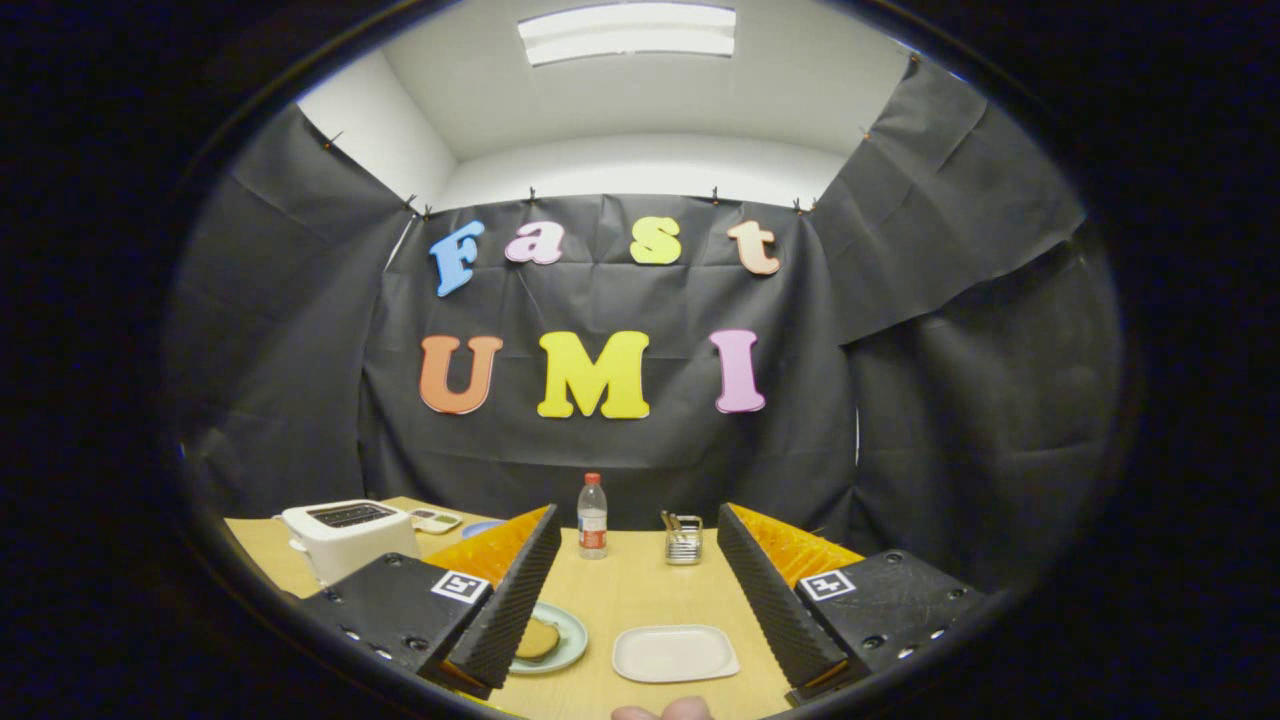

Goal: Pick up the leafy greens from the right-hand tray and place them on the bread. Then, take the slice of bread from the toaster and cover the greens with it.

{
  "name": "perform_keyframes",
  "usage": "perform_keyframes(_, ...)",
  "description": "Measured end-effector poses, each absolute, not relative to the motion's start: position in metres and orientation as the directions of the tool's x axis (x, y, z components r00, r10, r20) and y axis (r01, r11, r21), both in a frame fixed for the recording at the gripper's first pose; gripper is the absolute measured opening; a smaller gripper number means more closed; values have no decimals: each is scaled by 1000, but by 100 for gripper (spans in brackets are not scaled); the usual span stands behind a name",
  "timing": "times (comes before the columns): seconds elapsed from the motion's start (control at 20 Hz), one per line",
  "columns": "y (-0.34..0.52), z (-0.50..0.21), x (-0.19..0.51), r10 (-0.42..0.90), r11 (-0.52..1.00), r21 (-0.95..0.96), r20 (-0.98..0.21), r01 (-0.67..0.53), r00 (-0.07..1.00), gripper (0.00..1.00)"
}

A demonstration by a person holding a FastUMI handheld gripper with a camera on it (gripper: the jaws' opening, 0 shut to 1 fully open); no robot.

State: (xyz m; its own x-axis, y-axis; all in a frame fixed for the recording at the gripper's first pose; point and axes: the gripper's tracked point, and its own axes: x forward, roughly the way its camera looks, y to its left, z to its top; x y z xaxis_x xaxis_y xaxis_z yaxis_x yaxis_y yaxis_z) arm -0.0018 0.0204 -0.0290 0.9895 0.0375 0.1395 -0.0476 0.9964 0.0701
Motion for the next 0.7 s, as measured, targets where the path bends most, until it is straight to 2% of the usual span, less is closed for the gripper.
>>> perform_keyframes(0.7,37,-31,-11,52,997,57,107,-59,993,97)
